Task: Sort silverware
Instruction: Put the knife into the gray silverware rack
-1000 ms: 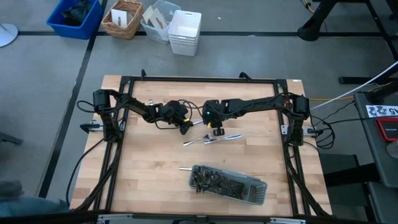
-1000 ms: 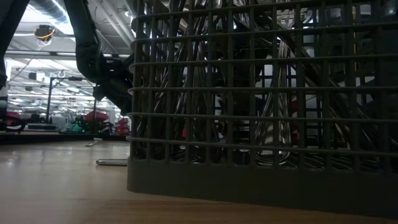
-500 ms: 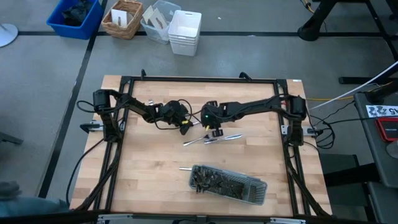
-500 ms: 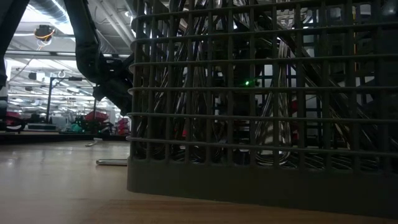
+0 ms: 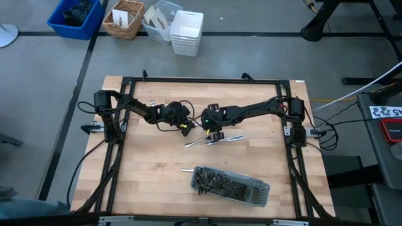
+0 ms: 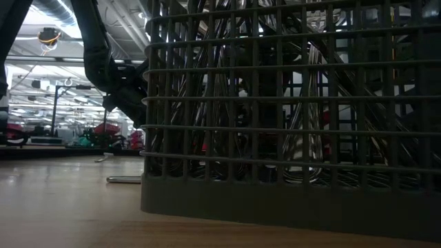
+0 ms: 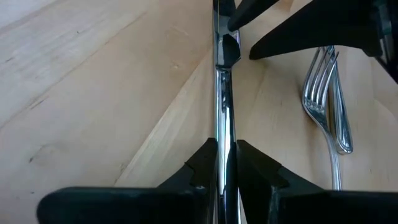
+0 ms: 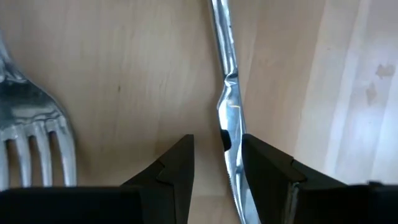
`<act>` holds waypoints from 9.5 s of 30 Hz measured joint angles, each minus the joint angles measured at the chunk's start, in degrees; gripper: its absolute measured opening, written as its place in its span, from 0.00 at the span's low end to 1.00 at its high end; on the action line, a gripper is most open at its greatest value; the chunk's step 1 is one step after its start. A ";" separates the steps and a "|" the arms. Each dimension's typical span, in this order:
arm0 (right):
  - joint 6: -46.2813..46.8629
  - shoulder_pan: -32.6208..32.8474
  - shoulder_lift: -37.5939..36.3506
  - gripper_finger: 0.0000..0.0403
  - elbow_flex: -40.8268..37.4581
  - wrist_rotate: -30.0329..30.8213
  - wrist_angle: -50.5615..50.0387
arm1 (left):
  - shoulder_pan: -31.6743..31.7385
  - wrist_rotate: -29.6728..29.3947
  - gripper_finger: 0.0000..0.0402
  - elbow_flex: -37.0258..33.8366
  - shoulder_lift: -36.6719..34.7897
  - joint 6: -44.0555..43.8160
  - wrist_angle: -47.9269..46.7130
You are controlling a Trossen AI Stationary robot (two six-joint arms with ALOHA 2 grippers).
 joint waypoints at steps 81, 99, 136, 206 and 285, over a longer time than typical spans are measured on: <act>1.07 -0.17 0.63 0.00 38.39 -6.36 -61.06 | -1.73 -0.73 0.11 -0.07 -16.04 31.49 6.07; 0.79 -0.22 0.59 0.00 39.15 -12.81 -65.75 | -6.20 -3.48 0.27 0.15 -14.36 29.36 20.59; 0.92 -0.20 0.59 0.00 39.17 -12.05 -52.13 | -6.97 -8.97 0.35 3.26 -8.17 31.12 14.30; 21.83 -0.17 -57.27 0.18 -15.59 -9.51 -4.59 | -9.91 -8.91 0.16 3.21 -8.17 29.06 22.74; 25.94 -0.17 -61.60 0.45 -46.75 -16.14 57.37 | -10.25 -8.51 0.16 3.26 -8.20 30.17 39.36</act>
